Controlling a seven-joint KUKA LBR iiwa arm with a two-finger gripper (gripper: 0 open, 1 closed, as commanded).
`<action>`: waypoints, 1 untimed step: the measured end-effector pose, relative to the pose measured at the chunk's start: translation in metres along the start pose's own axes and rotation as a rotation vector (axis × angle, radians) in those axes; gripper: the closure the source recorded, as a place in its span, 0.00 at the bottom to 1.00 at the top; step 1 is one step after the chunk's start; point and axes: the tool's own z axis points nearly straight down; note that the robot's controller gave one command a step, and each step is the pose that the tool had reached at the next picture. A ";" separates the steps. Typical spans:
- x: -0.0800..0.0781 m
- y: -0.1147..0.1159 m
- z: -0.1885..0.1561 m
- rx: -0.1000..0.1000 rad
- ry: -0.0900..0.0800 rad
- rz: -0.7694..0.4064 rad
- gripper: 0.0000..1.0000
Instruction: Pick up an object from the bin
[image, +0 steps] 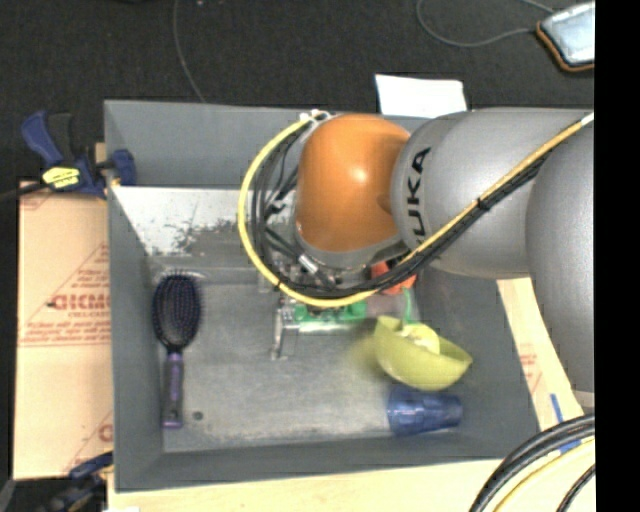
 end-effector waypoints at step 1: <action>-0.002 -0.001 -0.005 -0.001 -0.008 0.005 0.00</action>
Offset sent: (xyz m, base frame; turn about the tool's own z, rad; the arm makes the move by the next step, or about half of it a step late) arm 0.0389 -0.0989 -0.1162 0.0268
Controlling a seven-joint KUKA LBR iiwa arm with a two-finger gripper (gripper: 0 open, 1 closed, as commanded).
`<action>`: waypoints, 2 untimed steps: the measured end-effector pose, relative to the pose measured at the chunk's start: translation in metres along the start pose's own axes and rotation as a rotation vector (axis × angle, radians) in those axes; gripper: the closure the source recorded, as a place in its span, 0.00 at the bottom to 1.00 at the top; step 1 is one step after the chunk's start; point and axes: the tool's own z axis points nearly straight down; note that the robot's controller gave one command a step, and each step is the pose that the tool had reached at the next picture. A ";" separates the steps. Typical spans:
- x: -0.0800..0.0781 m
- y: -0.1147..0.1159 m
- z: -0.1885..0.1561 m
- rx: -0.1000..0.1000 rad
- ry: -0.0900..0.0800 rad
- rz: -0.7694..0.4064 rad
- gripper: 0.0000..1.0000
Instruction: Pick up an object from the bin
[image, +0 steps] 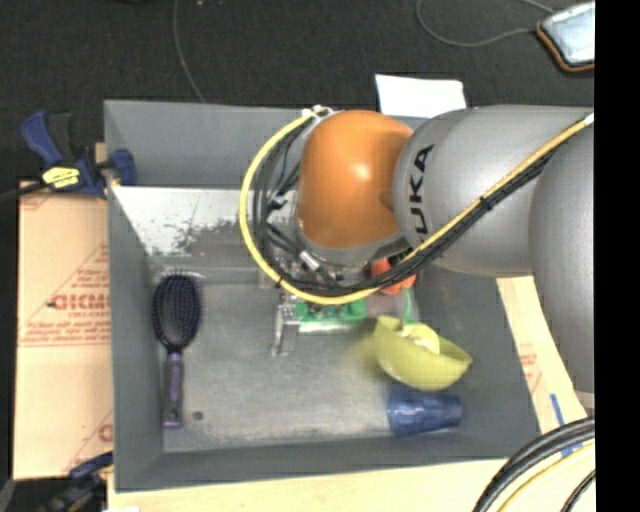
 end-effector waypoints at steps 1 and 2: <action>-0.037 -0.102 0.122 0.002 0.004 0.027 0.00; -0.042 -0.075 0.030 -0.004 -0.013 -0.035 0.00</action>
Offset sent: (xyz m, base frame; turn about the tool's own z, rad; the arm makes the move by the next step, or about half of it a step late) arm 0.0410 -0.0742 -0.0311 -0.0385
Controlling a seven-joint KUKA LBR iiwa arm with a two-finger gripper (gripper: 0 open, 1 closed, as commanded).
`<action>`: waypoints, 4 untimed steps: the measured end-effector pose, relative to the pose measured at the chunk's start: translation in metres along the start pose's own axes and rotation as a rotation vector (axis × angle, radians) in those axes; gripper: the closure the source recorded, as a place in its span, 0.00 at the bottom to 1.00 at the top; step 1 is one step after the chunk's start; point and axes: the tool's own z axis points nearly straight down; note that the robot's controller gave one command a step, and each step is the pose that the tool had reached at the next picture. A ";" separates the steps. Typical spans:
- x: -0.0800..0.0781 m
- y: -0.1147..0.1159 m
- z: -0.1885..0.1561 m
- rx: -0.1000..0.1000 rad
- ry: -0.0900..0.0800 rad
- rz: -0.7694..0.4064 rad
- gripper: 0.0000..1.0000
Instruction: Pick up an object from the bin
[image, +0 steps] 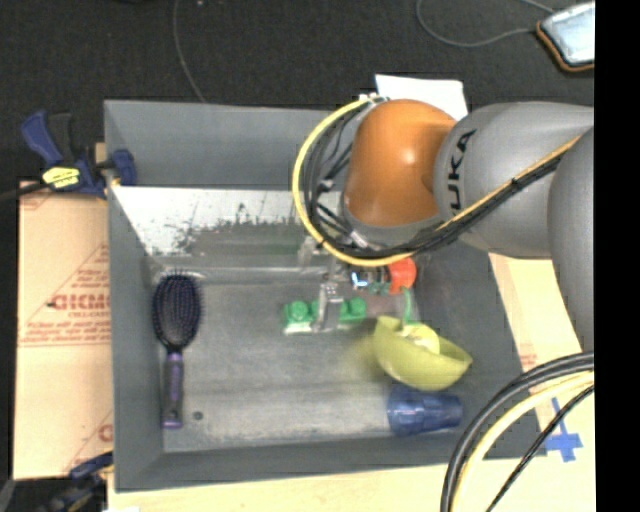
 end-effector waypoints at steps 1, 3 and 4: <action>0.003 -0.022 0.061 0.006 0.021 0.124 0.00; -0.002 -0.028 0.089 0.003 0.004 0.170 1.00; -0.002 -0.028 0.089 0.003 0.004 0.170 1.00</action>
Offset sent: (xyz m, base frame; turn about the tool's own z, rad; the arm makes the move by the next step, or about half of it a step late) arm 0.0012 -0.0189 -0.0915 0.0706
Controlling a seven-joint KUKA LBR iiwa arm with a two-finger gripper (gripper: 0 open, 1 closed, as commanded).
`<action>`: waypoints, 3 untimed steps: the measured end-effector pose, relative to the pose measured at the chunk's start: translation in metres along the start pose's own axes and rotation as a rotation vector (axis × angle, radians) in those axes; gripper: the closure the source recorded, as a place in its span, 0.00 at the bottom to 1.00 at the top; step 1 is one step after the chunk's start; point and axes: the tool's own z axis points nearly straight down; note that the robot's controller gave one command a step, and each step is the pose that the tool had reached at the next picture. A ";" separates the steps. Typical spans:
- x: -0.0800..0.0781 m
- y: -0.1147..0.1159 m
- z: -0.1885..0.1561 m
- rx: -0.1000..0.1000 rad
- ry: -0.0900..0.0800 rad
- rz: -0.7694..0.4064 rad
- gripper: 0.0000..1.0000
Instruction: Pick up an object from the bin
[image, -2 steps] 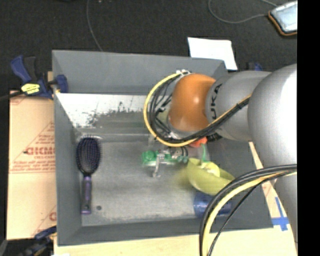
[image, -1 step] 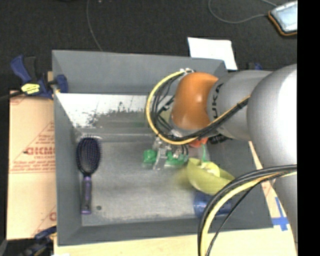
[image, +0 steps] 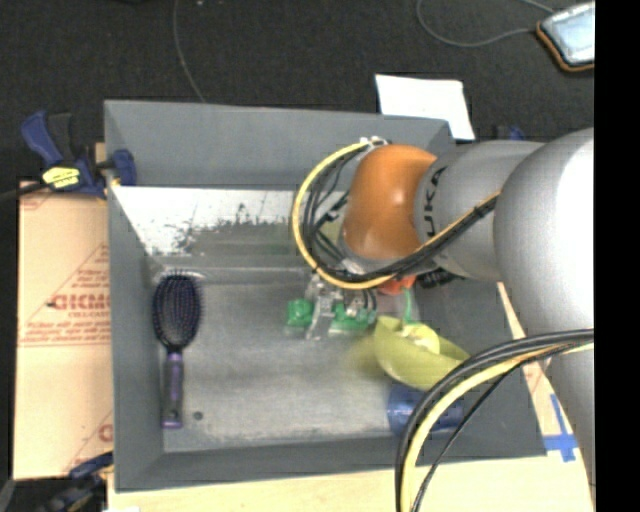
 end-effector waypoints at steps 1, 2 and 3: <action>0.000 0.000 -0.001 0.000 -0.001 0.000 1.00; 0.001 -0.001 -0.030 0.000 0.005 0.001 1.00; -0.001 -0.001 -0.049 -0.001 -0.005 0.001 1.00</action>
Offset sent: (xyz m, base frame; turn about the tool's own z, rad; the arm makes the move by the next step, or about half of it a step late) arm 0.0002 0.0000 0.0607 0.0002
